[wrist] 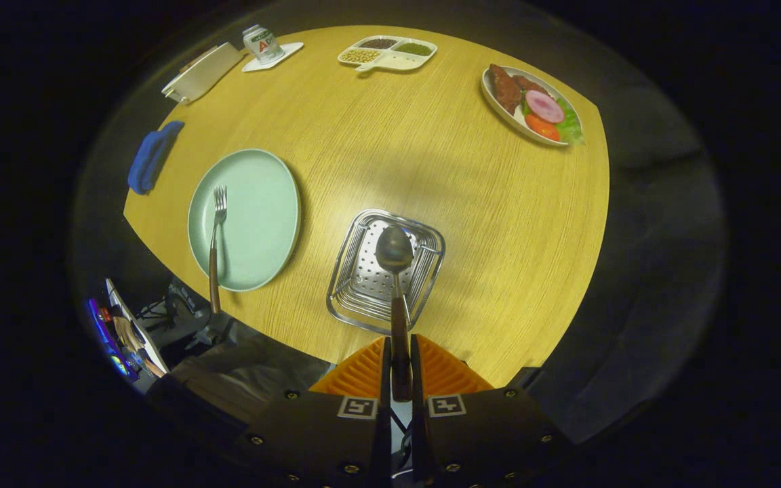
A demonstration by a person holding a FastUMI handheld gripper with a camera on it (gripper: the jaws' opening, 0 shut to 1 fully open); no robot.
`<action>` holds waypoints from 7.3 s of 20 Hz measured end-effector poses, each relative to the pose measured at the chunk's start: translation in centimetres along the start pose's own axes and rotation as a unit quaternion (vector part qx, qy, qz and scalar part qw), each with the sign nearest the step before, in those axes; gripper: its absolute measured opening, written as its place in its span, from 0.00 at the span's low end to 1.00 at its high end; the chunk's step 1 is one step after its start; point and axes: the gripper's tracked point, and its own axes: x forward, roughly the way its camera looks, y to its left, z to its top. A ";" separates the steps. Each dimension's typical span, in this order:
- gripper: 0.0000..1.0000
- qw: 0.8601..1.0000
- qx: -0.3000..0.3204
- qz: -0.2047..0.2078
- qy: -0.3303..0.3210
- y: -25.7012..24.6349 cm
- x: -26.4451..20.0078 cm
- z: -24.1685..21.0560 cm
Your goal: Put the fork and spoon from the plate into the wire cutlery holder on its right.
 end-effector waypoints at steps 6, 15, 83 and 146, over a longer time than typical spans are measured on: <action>0.15 0.994 0.041 0.019 -0.104 2.3 -4.4 0.7; 0.15 0.984 0.005 0.095 -0.150 15.0 -4.4 -3.0; 0.04 0.993 -0.106 0.050 -0.009 15.7 1.9 -5.9; 0.18 0.985 0.008 0.011 -0.173 4.9 -9.5 -0.8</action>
